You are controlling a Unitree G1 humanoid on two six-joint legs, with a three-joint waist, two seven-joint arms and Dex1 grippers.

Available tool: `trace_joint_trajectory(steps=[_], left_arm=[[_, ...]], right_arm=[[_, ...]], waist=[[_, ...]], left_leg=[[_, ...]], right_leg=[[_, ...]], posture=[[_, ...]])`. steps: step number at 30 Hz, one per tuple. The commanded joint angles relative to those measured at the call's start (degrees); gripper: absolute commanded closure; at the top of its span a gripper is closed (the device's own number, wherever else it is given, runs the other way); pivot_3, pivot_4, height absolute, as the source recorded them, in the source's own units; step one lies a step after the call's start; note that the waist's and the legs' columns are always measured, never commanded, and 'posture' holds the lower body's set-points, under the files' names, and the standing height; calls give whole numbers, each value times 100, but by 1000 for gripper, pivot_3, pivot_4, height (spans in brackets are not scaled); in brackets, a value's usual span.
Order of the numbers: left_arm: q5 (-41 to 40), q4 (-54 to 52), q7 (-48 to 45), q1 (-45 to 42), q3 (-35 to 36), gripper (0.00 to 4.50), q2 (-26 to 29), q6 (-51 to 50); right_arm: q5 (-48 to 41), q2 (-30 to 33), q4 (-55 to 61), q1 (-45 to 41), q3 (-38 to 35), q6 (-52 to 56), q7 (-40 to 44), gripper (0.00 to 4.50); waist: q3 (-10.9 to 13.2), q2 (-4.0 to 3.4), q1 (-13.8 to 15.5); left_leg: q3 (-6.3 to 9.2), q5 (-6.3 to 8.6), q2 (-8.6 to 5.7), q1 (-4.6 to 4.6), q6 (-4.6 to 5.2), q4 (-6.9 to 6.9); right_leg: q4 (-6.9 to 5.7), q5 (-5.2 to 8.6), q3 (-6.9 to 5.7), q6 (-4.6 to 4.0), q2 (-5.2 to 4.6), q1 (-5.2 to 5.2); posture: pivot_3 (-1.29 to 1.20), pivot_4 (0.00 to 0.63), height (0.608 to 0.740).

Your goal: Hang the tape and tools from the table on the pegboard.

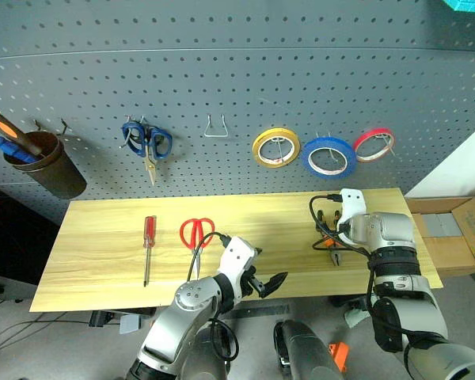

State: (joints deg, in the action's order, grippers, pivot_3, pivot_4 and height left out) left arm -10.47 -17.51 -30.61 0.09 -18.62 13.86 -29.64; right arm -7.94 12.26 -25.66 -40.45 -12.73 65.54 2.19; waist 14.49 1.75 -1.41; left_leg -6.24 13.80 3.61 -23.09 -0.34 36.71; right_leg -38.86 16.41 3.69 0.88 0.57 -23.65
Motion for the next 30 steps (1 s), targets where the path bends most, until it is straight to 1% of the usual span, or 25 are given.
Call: trace_joint_trajectory(steps=[1, 6, 14, 21, 24, 25, 26, 28, 30], left_arm=[[-56, -292, 12, 52, -31, 0, 5, 39], [-71, -416, 39, 114, -14, 0, 42, -30], [-174, -651, 57, 191, 45, 0, 115, -221], [-234, -705, 92, 203, 46, 0, 118, -293], [-256, -695, 118, 181, 40, 0, 105, -305], [-265, -693, 128, 177, 36, 0, 104, -308], [-274, -696, 134, 177, 34, 0, 106, -310], [-309, -704, 143, 188, 40, 0, 97, -330], [-340, -709, 147, 198, 45, 0, 93, -359]], right_arm=[[-45, -19, -151, -10, -156, -152, -77, 24], [-14, -69, -552, -69, -60, -486, -47, 24], [29, 25, -1506, -322, 77, -1146, 74, 24], [40, 130, -1793, -483, 243, -1191, 288, 24], [57, 179, -1705, -405, 390, -1130, 431, 604], [64, 198, -1671, -377, 436, -1117, 477, 855], [75, 214, -1639, -353, 475, -1110, 505, 1239], [92, 247, -1595, -311, 536, -1131, 583, 1773], [109, 273, -1558, -278, 585, -1171, 655, 1773]], waist=[[0, 0, 4], [0, 0, 4], [5, 10, 9], [7, 14, 12], [7, 14, 13], [7, 15, 13], [7, 14, 13], [7, 15, 13], [7, 15, 15]], left_leg=[[-1, 0, 0, -6, 0, -1], [1, -9, 1, -55, -15, 5], [6, -2, 1, -58, -1, 13], [7, -1, 1, -58, -1, 18], [7, -1, 1, -58, -1, 16], [7, -1, 1, -58, -1, 15], [7, -1, 1, -58, -1, 15], [8, -1, 1, -58, -1, 13], [9, -1, 2, -58, -1, 11]], right_leg=[[0, 0, 1, 0, 0, -6], [-7, -6, -2, -10, 1, -53], [-2, -3, -7, 3, 0, -50], [-2, -7, -7, 10, 0, -47], [-1, -7, -7, 10, 0, -48], [-1, -7, -7, 10, 0, -48], [-1, -7, -7, 10, 0, -48], [-1, -6, -8, 10, 0, -49], [-1, -6, -9, 10, 0, -49]], posture=[[147, 262, 740], [166, 265, 740], [190, 282, 740], [188, 281, 740], [189, 280, 740], [189, 280, 740], [191, 282, 740], [190, 282, 740], [187, 282, 740]])
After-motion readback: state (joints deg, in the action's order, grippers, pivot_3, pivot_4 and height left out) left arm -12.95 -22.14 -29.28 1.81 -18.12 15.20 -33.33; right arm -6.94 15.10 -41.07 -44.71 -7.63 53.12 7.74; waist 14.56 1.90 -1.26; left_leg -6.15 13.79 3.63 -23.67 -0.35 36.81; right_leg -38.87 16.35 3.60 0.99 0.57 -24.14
